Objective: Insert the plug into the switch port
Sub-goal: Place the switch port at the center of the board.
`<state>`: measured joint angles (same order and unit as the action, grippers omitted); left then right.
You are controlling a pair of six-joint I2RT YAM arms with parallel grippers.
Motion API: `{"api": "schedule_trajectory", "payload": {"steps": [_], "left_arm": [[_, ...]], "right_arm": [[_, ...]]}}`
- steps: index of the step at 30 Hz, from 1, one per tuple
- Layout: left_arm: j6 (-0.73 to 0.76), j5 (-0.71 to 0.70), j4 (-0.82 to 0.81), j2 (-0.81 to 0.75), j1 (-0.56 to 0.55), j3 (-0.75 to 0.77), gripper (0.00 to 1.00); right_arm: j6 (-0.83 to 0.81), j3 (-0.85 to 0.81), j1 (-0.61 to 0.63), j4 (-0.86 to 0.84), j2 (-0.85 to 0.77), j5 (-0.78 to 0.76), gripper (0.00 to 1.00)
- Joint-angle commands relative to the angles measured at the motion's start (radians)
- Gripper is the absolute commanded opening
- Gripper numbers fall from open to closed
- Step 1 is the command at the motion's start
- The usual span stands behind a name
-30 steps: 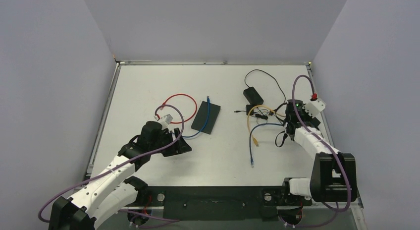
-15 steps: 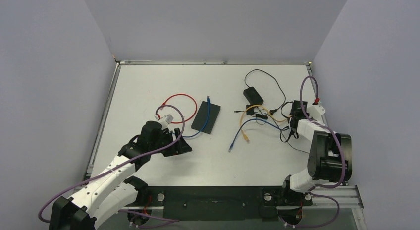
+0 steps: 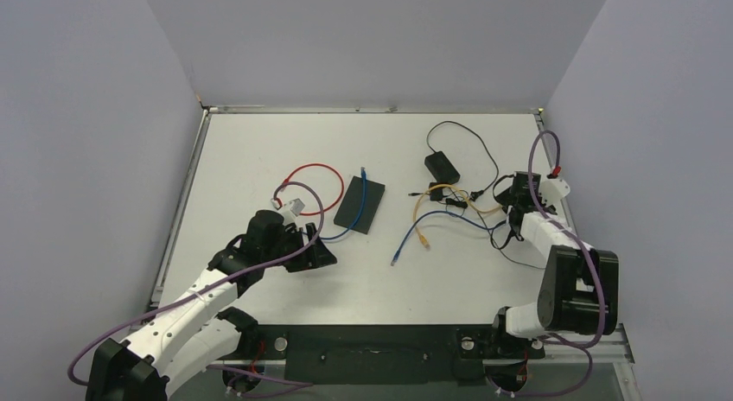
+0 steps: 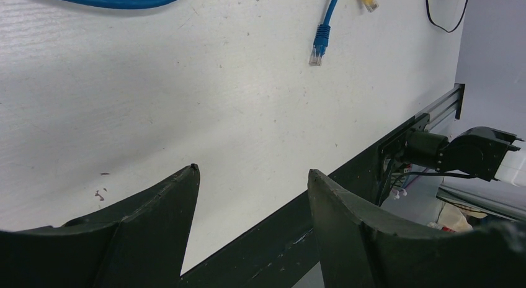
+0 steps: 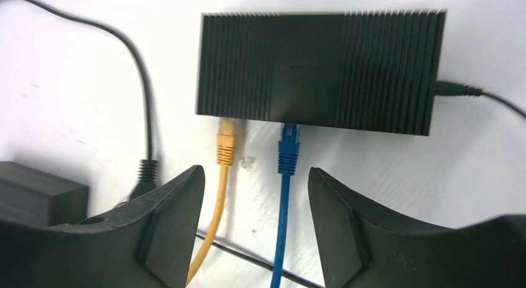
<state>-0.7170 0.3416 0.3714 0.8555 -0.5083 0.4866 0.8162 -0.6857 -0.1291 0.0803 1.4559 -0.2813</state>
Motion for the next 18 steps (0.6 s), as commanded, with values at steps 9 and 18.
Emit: {"api": "schedule_trajectory", "payload": {"steps": [9,18], "left_arm": [[0.031,0.031,-0.064,0.005,0.008,0.012,0.63],[0.031,0.033,-0.063,-0.005,0.010,0.009,0.63]], "right_arm": [[-0.141,-0.040,0.118,0.070,-0.310,-0.109,0.62],[-0.306,-0.164,0.270,0.031,-0.284,-0.040,0.60]]}}
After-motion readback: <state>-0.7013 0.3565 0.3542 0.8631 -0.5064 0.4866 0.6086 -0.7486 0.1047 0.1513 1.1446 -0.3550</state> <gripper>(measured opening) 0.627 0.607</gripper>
